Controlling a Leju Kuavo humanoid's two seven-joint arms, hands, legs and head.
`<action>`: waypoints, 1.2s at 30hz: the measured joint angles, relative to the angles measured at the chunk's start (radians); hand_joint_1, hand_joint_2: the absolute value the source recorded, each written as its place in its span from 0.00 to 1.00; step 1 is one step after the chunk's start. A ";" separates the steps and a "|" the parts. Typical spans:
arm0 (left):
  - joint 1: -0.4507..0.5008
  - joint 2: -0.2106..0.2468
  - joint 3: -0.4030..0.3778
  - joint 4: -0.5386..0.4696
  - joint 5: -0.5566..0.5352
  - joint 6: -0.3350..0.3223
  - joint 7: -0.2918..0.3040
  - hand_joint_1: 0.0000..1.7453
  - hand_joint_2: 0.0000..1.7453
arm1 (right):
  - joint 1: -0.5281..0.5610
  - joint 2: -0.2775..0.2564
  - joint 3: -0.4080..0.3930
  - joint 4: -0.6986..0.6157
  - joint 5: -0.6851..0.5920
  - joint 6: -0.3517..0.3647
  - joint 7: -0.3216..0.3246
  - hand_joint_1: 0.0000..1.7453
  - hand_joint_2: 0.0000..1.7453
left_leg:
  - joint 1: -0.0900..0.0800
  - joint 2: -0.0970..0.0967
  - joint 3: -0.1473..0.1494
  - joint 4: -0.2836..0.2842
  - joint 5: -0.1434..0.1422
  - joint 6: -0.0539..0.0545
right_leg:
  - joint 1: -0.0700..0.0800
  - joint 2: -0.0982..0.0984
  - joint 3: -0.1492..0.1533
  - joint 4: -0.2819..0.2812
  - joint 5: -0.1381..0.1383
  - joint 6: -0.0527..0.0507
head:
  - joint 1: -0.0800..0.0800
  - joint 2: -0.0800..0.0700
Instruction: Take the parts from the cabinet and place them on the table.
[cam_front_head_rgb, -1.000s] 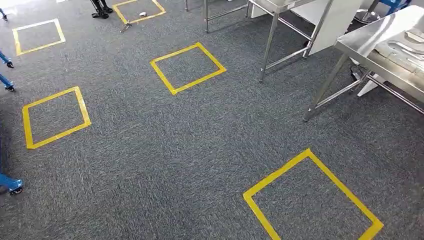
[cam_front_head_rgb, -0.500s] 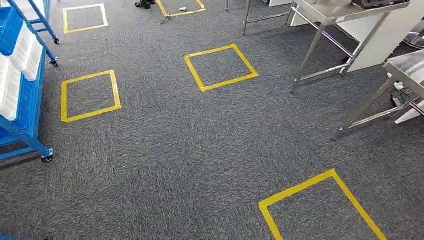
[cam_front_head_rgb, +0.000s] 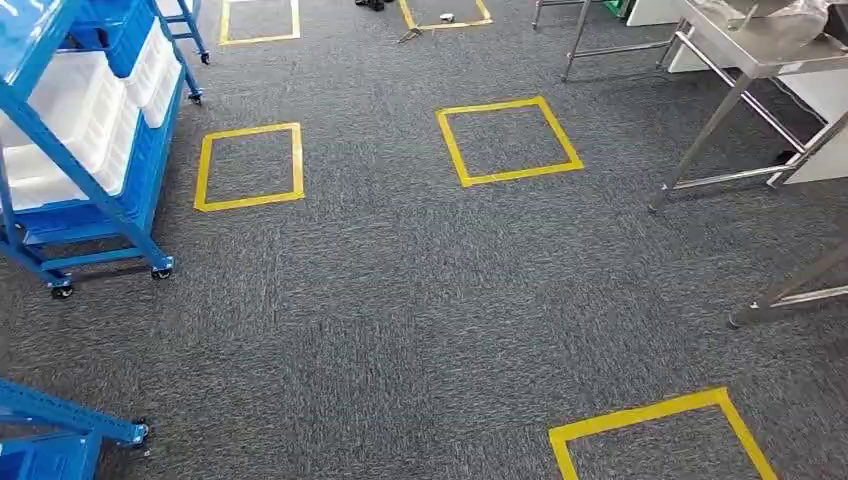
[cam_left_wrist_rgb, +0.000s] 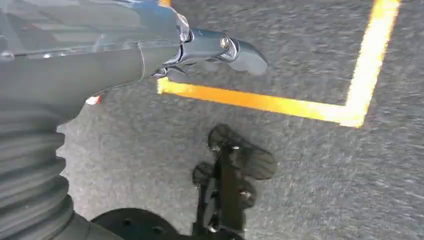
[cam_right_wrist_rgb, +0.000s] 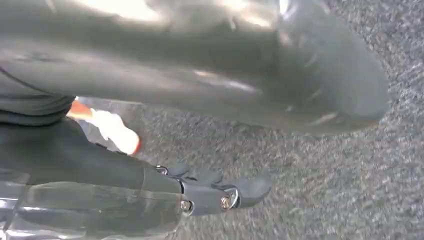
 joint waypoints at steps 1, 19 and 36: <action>-0.002 0.000 -0.001 0.000 -0.003 -0.001 0.002 0.00 1.00 | 0.003 0.000 0.000 0.000 0.000 0.000 0.000 0.00 0.00 | 0.002 0.040 -0.029 0.055 -0.037 -0.005 | 0.000 -0.014 0.002 -0.002 0.001 -0.005 | 0.000 0.000; -0.018 0.006 -0.014 0.000 -0.022 -0.024 0.006 0.00 1.00 | 0.000 0.006 -0.008 0.000 0.008 0.003 -0.016 0.00 0.00 | 0.021 0.064 0.007 -0.026 0.022 0.018 | -0.016 -0.036 -0.130 0.339 -0.209 0.068 | 0.000 0.000; -0.021 0.003 -0.014 0.000 -0.008 -0.023 -0.005 0.00 1.00 | 0.000 -0.011 0.005 0.000 0.073 0.018 0.008 0.00 0.00 | 0.019 0.084 -0.143 0.287 -0.109 -0.029 | -0.004 -0.085 -0.009 0.028 -0.021 0.007 | 0.000 0.000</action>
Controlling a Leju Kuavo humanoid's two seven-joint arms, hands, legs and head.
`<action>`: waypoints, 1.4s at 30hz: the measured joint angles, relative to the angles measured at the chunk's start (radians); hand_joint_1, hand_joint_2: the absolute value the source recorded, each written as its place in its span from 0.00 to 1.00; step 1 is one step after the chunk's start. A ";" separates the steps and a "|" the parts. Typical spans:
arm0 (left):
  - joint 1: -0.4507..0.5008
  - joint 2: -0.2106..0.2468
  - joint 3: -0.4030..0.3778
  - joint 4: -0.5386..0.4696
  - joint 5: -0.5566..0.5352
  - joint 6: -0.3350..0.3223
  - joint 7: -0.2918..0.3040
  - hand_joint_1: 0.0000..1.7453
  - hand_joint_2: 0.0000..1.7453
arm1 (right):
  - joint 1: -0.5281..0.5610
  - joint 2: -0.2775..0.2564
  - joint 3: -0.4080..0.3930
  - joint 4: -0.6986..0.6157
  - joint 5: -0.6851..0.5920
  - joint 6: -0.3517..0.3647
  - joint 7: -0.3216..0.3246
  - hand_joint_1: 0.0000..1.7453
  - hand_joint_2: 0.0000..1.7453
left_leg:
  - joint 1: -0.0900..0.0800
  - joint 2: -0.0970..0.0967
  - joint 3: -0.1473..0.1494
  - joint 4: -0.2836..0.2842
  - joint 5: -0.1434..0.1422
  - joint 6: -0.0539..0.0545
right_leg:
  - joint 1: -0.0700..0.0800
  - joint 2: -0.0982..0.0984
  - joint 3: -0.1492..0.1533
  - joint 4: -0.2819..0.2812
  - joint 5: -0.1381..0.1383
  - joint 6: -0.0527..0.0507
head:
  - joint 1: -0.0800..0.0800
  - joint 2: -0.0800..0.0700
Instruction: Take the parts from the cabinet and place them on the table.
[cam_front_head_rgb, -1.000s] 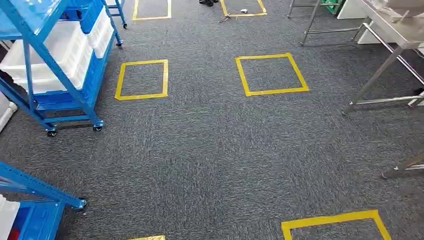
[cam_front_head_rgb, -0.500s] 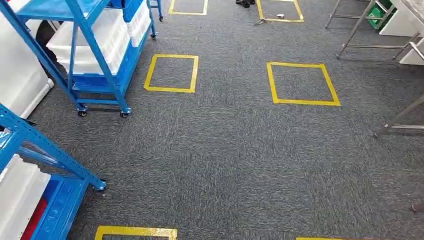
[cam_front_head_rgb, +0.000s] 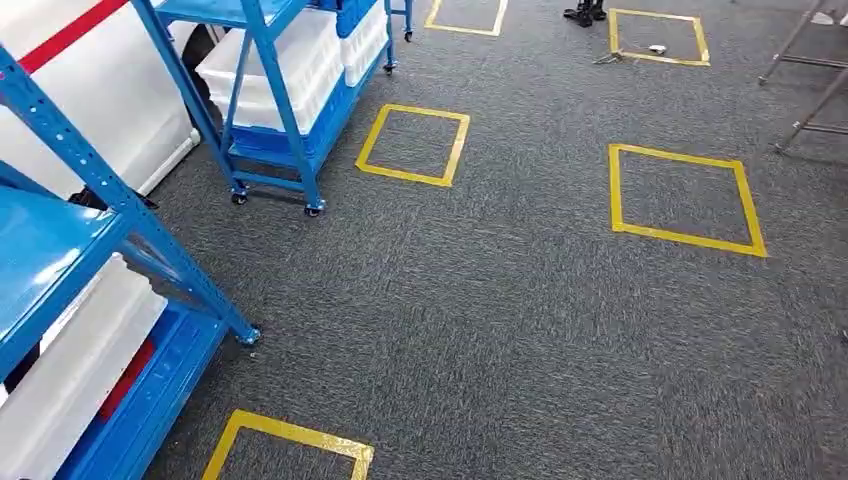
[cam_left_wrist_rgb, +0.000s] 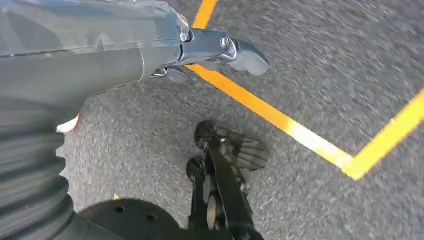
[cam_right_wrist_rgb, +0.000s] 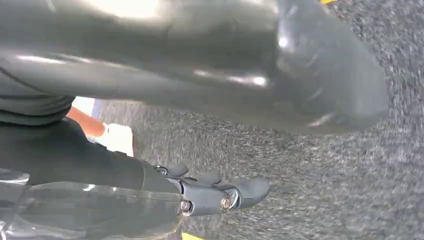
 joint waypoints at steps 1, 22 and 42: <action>0.001 0.000 0.000 0.000 0.002 0.000 0.001 0.00 1.00 | -0.002 0.000 0.003 0.000 0.004 0.002 0.001 0.00 0.00 | 0.000 0.002 0.035 -0.060 0.034 0.000 | 0.000 -0.013 0.002 0.001 -0.002 0.002 | 0.000 0.000; -0.001 -0.010 0.002 0.000 0.023 0.000 -0.005 0.00 1.00 | -0.007 -0.017 0.036 0.000 0.065 0.016 0.004 0.00 0.00 | -0.003 -0.122 0.156 -0.309 0.127 0.029 | -0.006 0.124 -0.019 0.035 -0.006 0.030 | 0.000 0.000; 0.003 -0.013 0.010 0.000 0.026 0.000 -0.006 0.00 1.00 | -0.006 -0.018 0.051 0.000 0.074 0.019 0.008 0.00 0.00 | -0.011 0.013 0.178 -0.324 0.120 0.062 | -0.002 0.032 -0.052 0.151 -0.105 0.039 | 0.000 0.000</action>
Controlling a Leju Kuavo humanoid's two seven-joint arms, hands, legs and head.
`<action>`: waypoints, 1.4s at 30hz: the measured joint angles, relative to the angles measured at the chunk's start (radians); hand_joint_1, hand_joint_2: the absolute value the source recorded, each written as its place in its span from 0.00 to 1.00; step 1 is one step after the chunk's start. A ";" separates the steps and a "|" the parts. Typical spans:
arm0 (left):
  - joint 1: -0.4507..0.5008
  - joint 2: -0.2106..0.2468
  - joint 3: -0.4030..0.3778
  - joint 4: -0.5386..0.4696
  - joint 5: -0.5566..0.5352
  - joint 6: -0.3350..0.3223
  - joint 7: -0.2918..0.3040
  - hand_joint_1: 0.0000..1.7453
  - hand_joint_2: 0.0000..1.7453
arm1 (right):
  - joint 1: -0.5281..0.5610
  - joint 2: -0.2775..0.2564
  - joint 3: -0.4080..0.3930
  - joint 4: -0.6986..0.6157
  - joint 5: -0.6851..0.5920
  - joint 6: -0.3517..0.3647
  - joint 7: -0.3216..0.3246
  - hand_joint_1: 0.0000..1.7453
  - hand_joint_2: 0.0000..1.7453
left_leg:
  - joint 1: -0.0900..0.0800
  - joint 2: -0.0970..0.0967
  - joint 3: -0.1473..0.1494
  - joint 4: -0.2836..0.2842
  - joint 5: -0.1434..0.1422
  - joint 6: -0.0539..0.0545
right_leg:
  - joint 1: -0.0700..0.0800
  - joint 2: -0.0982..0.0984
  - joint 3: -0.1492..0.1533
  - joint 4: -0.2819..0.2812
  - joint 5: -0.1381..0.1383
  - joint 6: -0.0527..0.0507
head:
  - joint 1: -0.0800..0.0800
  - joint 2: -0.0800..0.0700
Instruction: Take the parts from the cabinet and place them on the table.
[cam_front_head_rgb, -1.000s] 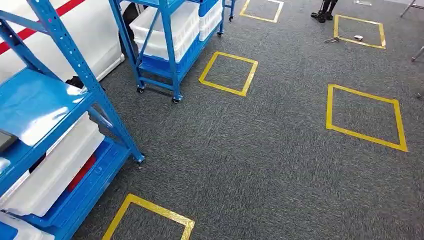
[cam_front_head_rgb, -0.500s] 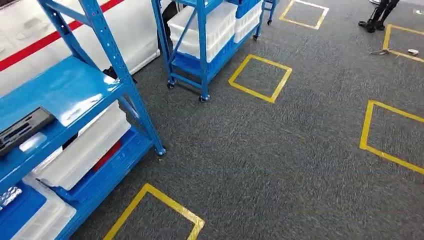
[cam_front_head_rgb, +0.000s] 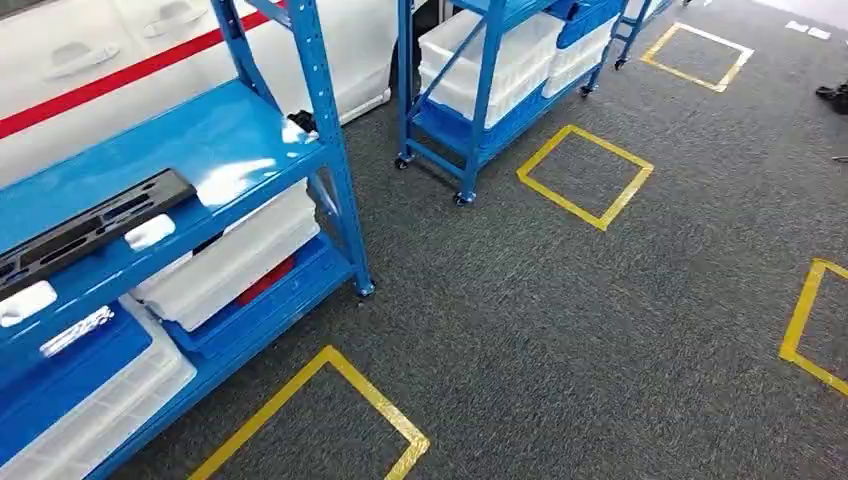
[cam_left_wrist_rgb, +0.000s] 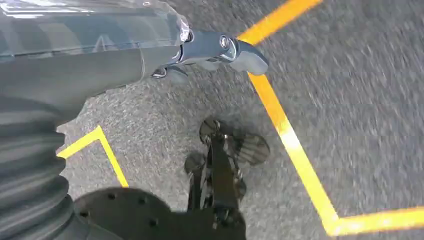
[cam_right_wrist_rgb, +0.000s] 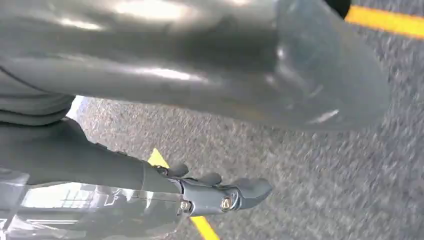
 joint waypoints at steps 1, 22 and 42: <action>-0.003 0.000 0.000 0.000 0.000 0.000 0.000 0.00 1.00 | 0.003 0.000 0.000 0.000 0.000 0.000 0.000 0.00 0.00 | -0.001 -0.011 -0.002 0.000 0.001 0.002 | -0.003 0.012 -0.040 0.085 -0.039 0.002 | 0.000 0.000; 0.002 -0.001 0.000 0.000 -0.017 -0.008 -0.010 0.00 1.00 | 0.007 0.003 0.000 0.000 0.003 0.007 -0.011 0.00 0.00 | 0.003 0.009 -0.043 0.116 -0.033 -0.048 | 0.005 -0.065 0.030 -0.115 0.100 -0.041 | 0.000 0.000; -0.003 0.001 0.000 0.000 -0.003 -0.008 -0.006 0.00 1.00 | -0.005 0.001 0.000 0.000 0.033 0.019 -0.016 0.00 0.00 | 0.003 -0.140 -0.022 0.024 0.000 -0.039 | -0.009 0.078 0.016 -0.097 0.105 -0.008 | 0.000 0.000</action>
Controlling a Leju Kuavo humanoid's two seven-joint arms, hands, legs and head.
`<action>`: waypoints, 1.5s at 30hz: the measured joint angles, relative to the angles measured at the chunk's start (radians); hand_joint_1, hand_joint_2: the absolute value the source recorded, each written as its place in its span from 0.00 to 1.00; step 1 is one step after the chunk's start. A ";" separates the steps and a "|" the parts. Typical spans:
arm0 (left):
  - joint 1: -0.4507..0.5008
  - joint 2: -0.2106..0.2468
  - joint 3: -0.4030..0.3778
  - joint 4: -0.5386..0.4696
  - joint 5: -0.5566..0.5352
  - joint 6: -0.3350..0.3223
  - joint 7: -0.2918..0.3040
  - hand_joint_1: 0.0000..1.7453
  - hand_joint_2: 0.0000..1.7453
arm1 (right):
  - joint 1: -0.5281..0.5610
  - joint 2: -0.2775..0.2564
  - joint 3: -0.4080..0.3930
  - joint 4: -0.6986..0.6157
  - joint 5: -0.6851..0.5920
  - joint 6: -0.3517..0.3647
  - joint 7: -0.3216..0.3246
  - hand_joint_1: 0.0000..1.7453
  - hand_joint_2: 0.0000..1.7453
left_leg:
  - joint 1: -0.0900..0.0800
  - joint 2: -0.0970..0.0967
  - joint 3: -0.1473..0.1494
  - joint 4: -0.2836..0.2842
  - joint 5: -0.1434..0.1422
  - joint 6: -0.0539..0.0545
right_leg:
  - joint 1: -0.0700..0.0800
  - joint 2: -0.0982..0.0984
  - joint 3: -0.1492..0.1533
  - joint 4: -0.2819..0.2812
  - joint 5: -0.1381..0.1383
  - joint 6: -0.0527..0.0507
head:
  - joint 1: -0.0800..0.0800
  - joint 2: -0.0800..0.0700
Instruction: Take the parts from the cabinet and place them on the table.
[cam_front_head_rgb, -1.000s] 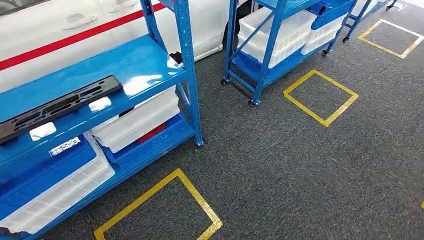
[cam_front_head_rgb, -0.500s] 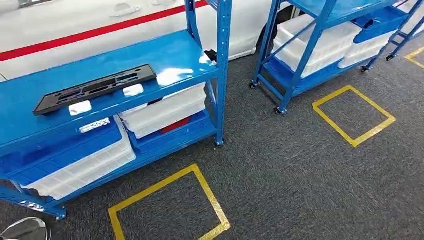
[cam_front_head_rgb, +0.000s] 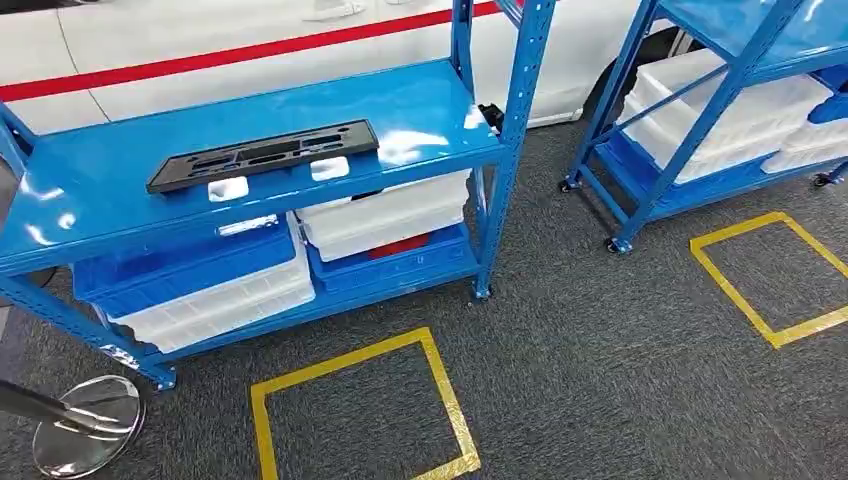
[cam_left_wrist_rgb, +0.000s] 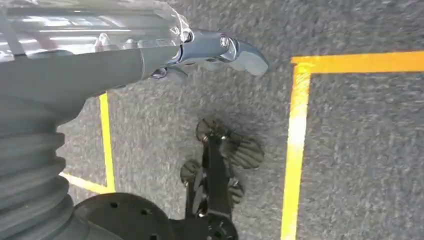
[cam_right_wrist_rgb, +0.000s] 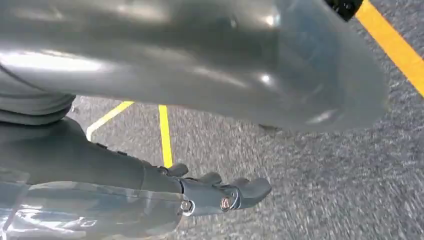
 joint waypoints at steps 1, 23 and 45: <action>0.002 0.001 0.000 0.000 0.000 0.000 0.000 0.00 1.00 | -0.001 0.000 0.000 0.000 0.000 0.000 0.000 0.00 0.00 | 0.000 -0.011 -0.004 0.000 0.000 -0.007 | -0.009 -0.011 0.002 -0.009 0.005 -0.009 | 0.000 0.000; -0.008 0.000 0.000 0.000 0.003 0.002 0.005 0.00 1.00 | 0.003 0.000 -0.005 0.000 0.002 -0.022 0.053 0.00 1.00 | -0.004 0.133 0.018 -0.012 -0.005 0.038 | 0.001 -0.060 -0.136 0.290 -0.134 0.020 | 0.000 0.000; -0.008 0.000 0.000 0.000 0.012 0.002 -0.018 0.00 1.00 | 0.001 0.005 -0.029 0.000 0.003 -0.042 0.074 0.00 0.00 | 0.018 0.127 0.032 -0.003 -0.030 -0.033 | 0.012 -0.063 -0.016 0.003 0.010 -0.019 | 0.000 0.000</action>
